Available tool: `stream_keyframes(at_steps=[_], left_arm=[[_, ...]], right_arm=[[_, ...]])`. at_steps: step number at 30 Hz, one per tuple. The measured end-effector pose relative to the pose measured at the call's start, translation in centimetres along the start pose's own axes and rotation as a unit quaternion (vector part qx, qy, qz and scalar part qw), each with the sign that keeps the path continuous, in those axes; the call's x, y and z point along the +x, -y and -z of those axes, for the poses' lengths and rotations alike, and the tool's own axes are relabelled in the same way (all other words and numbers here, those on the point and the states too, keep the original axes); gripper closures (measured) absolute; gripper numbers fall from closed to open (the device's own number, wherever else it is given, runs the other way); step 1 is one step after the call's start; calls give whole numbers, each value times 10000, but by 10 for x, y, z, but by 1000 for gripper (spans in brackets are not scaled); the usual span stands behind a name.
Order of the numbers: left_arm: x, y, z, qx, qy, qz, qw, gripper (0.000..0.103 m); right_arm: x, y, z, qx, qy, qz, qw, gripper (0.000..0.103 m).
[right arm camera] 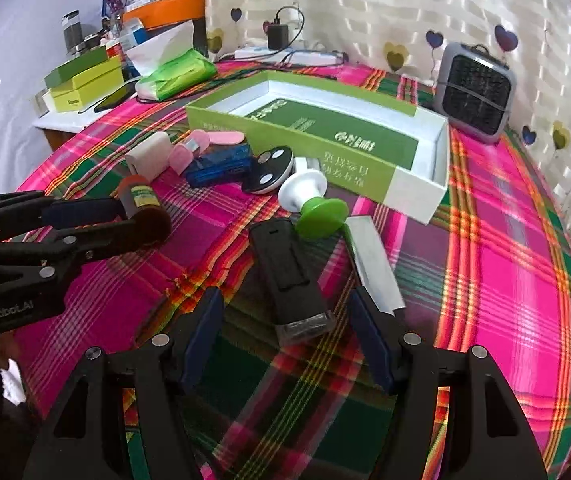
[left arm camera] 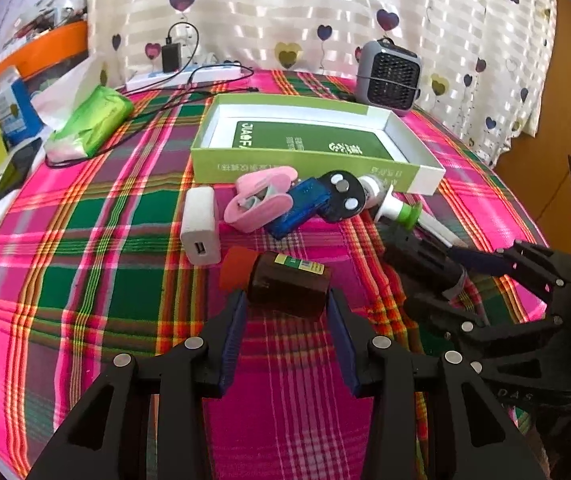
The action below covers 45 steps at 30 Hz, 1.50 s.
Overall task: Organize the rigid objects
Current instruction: 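Close the right tool on the black rectangular device while the left tool approaches the brown bottle, then close the left tool around the brown red-capped bottle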
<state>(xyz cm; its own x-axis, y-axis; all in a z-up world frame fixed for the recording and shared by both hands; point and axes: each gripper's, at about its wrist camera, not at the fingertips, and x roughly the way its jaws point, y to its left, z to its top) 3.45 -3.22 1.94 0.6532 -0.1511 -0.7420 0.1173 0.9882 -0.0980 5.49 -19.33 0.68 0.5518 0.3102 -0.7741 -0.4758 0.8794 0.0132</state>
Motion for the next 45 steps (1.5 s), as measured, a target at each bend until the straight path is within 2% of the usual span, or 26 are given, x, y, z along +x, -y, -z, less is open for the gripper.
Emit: stream_keyframes(at_steps=[4, 11, 14, 18, 21, 26, 29, 33, 39, 45], left_arm=[[-1, -2, -1, -4, -17, 99, 9999, 63], [-3, -22, 4, -251, -81, -120, 9996, 63], [-5, -24, 7, -217, -95, -181, 9996, 63], [-7, -30, 11, -295, -113, -213, 9993, 63], [-10, -34, 13, -341, -105, -226, 9991, 63], [-16, -42, 16, -506, -79, -200, 9985, 63], [-27, -42, 14, -631, 41, -18, 9980, 63], [-37, -29, 3, -490, 187, -5, 9986, 63], [-18, -22, -14, -602, -56, -212, 9979, 63], [-2, -21, -15, -659, -281, -329, 9969, 63]], right_arm=[[1, 0, -2, -17, -33, 17, 10000, 38], [2, -3, -4, -115, -81, 5, 9999, 39], [1, -6, -4, -158, -55, -21, 9999, 52], [1, -6, -4, -121, -29, -41, 9999, 63], [0, -4, -5, -64, -21, -72, 10000, 74], [-1, -8, -5, -80, -30, -227, 9997, 75], [0, -14, -5, -120, -23, -266, 9996, 75], [1, -14, -5, -64, -14, -289, 9996, 75], [1, -12, -6, -9, -21, -321, 9995, 75], [2, -10, -8, 36, -33, -371, 9993, 75]])
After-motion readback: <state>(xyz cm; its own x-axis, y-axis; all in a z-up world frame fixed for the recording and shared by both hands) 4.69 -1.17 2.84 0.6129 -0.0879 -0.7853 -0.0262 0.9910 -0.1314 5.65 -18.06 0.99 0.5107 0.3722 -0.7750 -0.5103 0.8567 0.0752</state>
